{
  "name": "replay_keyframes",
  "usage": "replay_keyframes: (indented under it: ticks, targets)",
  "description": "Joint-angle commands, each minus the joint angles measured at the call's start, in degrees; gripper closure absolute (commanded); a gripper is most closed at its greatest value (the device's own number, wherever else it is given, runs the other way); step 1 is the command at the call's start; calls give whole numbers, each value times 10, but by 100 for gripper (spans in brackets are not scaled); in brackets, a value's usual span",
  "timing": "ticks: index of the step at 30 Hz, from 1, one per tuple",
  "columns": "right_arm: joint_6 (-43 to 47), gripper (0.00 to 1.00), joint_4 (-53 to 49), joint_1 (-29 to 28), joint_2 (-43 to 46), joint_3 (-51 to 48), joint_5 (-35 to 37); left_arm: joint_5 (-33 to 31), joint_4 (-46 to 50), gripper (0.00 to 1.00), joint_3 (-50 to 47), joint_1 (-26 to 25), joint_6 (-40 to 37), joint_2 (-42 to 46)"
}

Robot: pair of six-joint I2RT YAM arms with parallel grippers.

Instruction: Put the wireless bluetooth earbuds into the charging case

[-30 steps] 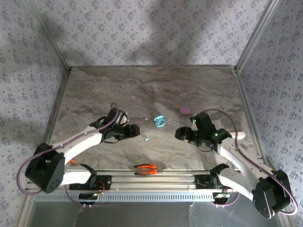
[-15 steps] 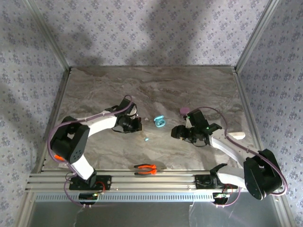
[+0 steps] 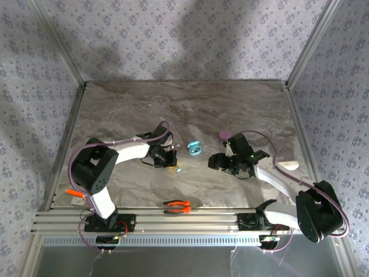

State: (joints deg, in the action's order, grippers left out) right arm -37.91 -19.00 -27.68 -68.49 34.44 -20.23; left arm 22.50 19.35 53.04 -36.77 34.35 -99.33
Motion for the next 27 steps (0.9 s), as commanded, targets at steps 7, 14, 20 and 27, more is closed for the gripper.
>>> replay_keyframes:
  ticks: [7,14,20,27]
  targets:
    - [5,38,-7,-4,1,5,1,2,20,100,-28,-18,10,35]
    - [0,38,-4,-11,0,8,-2,4,11,100,-40,-32,20,42]
    - [-13,39,20,-37,-25,20,-9,-20,5,98,-67,-19,33,76]
    - [-3,43,25,-88,-98,79,-18,-21,-14,93,-109,25,49,156]
